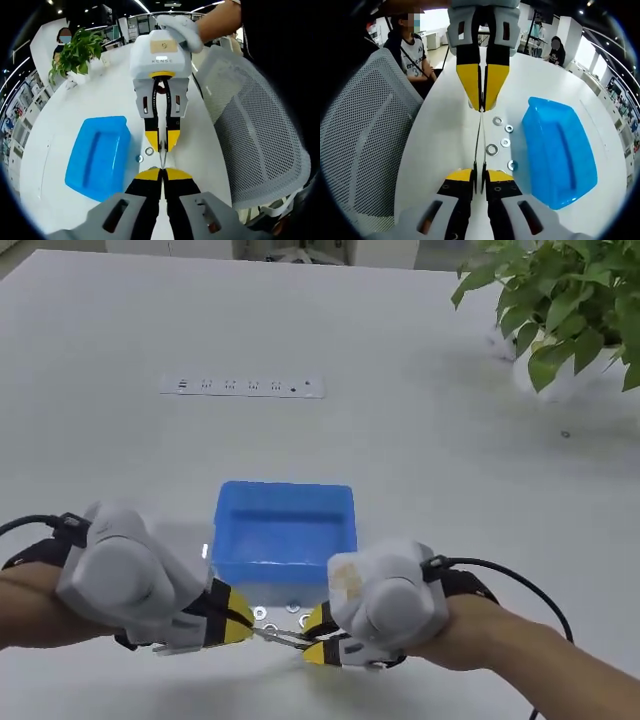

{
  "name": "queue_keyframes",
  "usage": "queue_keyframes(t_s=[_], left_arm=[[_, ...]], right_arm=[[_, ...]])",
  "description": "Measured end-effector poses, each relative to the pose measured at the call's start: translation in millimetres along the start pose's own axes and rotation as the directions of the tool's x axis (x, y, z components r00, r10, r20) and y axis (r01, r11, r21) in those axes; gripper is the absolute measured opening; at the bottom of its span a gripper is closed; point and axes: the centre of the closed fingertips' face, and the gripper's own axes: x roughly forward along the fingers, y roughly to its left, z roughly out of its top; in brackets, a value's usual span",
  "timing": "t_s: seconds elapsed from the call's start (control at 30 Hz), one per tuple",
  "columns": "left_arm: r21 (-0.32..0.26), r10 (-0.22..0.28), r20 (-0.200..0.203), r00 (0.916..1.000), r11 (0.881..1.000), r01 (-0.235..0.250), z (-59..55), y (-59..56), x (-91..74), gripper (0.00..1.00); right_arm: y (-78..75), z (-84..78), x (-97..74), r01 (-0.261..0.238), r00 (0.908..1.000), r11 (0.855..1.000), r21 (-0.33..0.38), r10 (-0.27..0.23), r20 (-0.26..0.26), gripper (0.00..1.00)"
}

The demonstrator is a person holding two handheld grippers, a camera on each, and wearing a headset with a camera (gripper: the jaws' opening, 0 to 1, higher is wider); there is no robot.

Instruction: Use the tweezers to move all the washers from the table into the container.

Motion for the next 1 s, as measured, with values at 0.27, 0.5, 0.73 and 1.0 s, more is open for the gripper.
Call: queue_keyframes(t_s=[0.27,0.5,0.73,1.0], left_arm=[[0.012,0.001,0.057,0.9984,1.000,-0.002,23.3,0.7,-11.5,0.05],[0.028,-0.002,0.089,0.9960,1.000,-0.001,38.3,-0.8,-12.5,0.05],[0.046,-0.015,0.104,0.9944,0.999,0.011,48.2,-4.1,-4.5,0.05],[0.045,-0.031,0.139,0.9898,0.999,0.025,56.0,-4.7,1.5,0.06]], right_arm=[[-0.2,11.2,-3.4,0.016,0.9979,1.000,0.011,-0.017,0.063,0.10],[1.3,17.6,-3.0,0.013,0.9950,0.999,0.031,-0.016,0.099,0.10],[5.6,16.9,-0.8,0.007,0.9949,1.000,0.030,-0.010,0.100,0.10],[6.5,14.3,-2.9,0.009,0.9947,1.000,0.029,-0.012,0.103,0.09]])
